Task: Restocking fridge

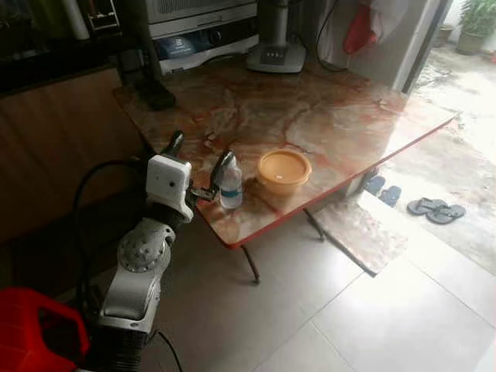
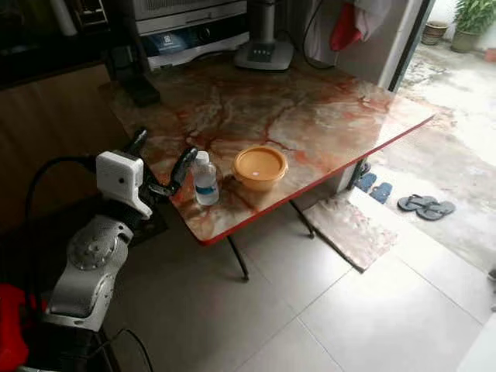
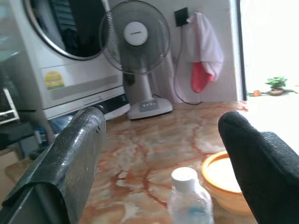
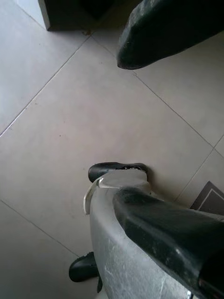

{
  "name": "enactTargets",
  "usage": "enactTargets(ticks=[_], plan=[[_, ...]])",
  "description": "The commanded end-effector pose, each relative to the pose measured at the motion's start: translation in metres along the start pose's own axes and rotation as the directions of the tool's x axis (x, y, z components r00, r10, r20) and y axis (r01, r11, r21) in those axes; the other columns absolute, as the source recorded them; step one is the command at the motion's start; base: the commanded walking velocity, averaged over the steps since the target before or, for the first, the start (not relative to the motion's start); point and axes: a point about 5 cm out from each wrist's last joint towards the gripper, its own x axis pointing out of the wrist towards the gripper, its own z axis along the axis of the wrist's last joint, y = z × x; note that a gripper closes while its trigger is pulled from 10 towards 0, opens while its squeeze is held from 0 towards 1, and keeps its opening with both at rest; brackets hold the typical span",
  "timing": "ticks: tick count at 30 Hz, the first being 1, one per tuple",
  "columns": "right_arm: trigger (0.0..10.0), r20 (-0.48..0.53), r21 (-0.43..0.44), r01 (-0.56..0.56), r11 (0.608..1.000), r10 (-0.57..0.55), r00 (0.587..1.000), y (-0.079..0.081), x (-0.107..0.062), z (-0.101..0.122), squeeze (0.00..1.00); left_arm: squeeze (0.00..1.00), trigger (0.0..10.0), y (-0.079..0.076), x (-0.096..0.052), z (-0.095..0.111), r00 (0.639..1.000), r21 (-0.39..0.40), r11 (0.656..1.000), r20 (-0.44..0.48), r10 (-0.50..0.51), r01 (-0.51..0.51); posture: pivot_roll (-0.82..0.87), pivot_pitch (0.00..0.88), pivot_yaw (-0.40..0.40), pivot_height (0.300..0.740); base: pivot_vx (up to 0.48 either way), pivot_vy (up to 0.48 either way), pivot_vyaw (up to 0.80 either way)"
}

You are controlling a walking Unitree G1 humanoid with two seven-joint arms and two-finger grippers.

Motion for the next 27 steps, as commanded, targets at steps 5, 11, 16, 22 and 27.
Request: enactTargets(ticks=[5, 11, 16, 22, 27], plan=[[10.0, 0.004, -0.045, 0.020, 0.999, -0.020, 1.000, 0.0005, 0.0005, 0.0021, 0.00, 0.00, 10.0, 0.0142, -0.0074, -0.0023, 0.993, -0.004, 0.997, -0.083, 0.083, -0.083, 0.04, 0.024, 0.008, 0.740, 0.000, 0.000, 0.00], [10.0, 0.019, -0.032, 0.018, 0.999, -0.017, 1.000, 0.0027, 0.0010, 0.0044, 0.00, 0.00, 10.0, 0.0097, -0.0056, -0.0039, 0.994, 0.018, 0.999, -0.101, 0.052, -0.050, 0.04, 0.014, 0.002, 0.740, 0.000, 0.000, 0.00], [10.0, 0.034, -0.054, 0.009, 0.999, -0.007, 0.999, 0.0025, 0.0011, 0.0072, 0.00, 0.00, 10.0, 0.0131, -0.0079, -0.0057, 0.989, 0.011, 0.997, -0.127, 0.072, -0.071, 0.03, 0.007, 0.021, 0.740, 0.000, 0.000, 0.00], [10.0, 0.051, -0.027, 0.011, 1.000, -0.009, 0.999, -0.0008, 0.0004, 0.0081, 0.00, 0.00, 10.0, 0.0063, -0.0020, -0.0053, 0.992, -0.020, 0.999, -0.122, 0.031, -0.034, 0.02, 0.010, 0.021, 0.740, 0.000, 0.000, 0.00], [10.0, 0.043, -0.076, -0.003, 0.997, 0.006, 0.999, -0.0023, -0.0001, 0.0071, 0.00, 0.00, 10.0, 0.0082, 0.0011, 0.0008, 0.993, -0.017, 0.999, -0.106, 0.044, -0.046, 0.02, 0.032, -0.001, 0.740, 0.000, 0.000, 0.00]])
